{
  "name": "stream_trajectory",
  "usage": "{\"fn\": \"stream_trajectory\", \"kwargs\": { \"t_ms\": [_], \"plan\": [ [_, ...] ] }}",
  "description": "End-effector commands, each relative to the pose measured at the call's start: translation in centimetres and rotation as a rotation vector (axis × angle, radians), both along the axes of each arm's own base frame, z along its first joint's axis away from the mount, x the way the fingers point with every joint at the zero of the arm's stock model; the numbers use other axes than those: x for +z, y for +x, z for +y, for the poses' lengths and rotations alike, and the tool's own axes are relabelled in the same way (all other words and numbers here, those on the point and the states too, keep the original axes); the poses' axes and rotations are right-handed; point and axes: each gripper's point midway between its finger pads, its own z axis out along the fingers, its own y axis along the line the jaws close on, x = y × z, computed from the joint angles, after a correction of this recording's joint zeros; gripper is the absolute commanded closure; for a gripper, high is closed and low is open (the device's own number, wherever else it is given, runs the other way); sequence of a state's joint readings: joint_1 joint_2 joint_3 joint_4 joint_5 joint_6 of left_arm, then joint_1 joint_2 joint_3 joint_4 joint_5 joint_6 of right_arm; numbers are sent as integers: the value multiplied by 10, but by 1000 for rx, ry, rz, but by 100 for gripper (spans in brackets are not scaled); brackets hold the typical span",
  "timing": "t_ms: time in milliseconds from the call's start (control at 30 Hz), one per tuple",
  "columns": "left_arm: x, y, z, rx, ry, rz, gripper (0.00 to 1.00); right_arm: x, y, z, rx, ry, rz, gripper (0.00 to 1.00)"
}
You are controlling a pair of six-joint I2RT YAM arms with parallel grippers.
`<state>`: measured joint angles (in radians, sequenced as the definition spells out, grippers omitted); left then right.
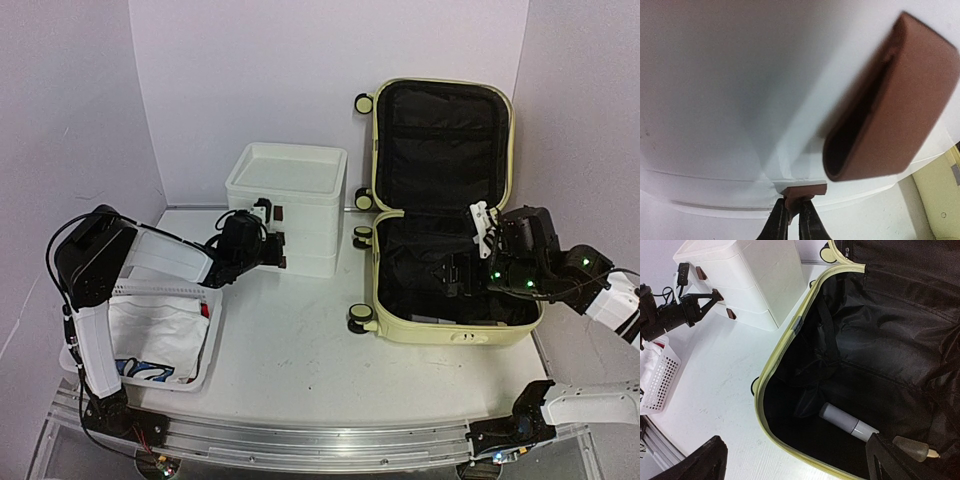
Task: Open, take out, and arrange the luggage
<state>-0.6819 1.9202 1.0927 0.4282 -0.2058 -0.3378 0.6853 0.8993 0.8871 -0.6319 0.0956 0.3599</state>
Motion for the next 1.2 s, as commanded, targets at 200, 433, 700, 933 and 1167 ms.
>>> {"fn": "stream_trajectory", "kwargs": {
  "t_ms": [200, 433, 700, 933, 1167],
  "plan": [
    [27, -12, -8, -51, -99, -21, 100, 4, 2, -3, -13, -3, -33, 2],
    [29, -41, 5, -78, -90, 18, 100, -2, 3, -4, -14, -15, -22, 2],
    [43, -84, -4, -204, -92, 61, 100, -8, 4, -2, -9, -35, -11, 2],
    [61, -125, -12, -315, -126, 99, 100, -12, 6, -3, -10, -52, -7, 2],
    [60, -162, -17, -394, -153, 157, 99, -16, 8, 0, -7, -56, -2, 2]
  ]
}}
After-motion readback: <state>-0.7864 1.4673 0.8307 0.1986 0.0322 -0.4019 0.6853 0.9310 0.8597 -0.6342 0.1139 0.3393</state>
